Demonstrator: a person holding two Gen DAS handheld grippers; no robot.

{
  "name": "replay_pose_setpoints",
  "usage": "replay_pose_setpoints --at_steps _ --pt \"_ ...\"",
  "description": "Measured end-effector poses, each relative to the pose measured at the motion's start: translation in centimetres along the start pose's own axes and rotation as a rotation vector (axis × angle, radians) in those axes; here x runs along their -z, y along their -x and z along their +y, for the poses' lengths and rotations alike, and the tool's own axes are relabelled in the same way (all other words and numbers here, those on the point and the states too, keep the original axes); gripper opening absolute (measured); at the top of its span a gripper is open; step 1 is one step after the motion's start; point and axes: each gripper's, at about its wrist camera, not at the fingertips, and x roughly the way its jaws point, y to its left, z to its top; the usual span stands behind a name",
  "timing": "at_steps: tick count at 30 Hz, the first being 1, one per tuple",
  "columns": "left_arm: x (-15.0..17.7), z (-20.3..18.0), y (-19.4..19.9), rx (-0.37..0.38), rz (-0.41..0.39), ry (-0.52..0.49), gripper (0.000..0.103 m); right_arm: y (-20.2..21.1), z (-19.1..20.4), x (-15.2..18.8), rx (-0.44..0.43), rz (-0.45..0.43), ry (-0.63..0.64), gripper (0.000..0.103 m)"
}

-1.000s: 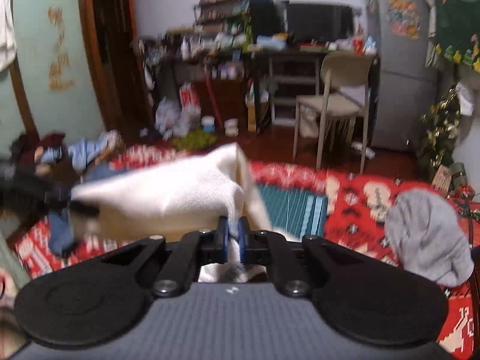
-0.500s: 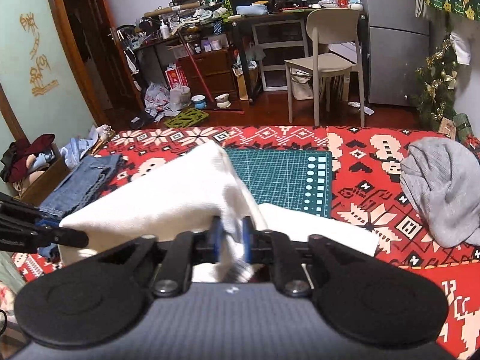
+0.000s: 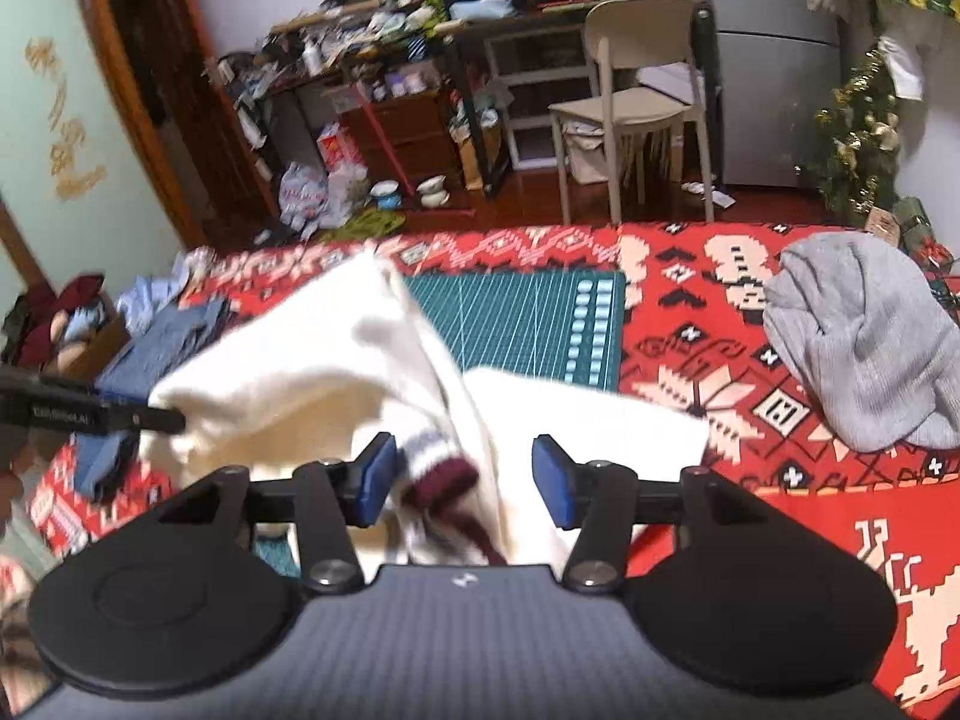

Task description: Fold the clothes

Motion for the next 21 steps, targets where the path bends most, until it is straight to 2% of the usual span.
replay_pose_setpoints --at_steps 6,11,12,13,14,17,21 --pt "1.2 -1.4 -0.1 -0.009 -0.017 -0.123 0.049 -2.3 1.2 1.8 -0.032 0.098 0.072 0.057" --pt "0.9 -1.6 -1.7 -0.008 0.003 -0.132 0.049 -3.3 1.9 3.4 -0.009 0.118 0.124 0.056" --pt "0.8 -1.7 -2.1 -0.011 0.009 -0.136 0.049 -3.4 2.0 3.4 -0.006 0.117 0.127 0.050" --pt "0.7 -1.8 -2.6 -0.014 0.014 -0.140 0.040 -3.3 2.1 3.4 0.001 0.115 0.136 0.039" --pt "0.5 -1.9 -2.9 -0.018 0.019 -0.147 0.019 -3.3 2.3 3.4 0.006 0.119 0.151 0.015" --pt "0.1 -2.0 -3.1 -0.035 0.020 -0.153 0.012 -2.7 2.6 3.1 0.015 0.102 0.177 0.008" --pt "-0.5 -1.1 -1.5 -0.021 -0.006 -0.125 0.011 -1.0 2.2 1.3 0.049 0.029 0.171 0.006"
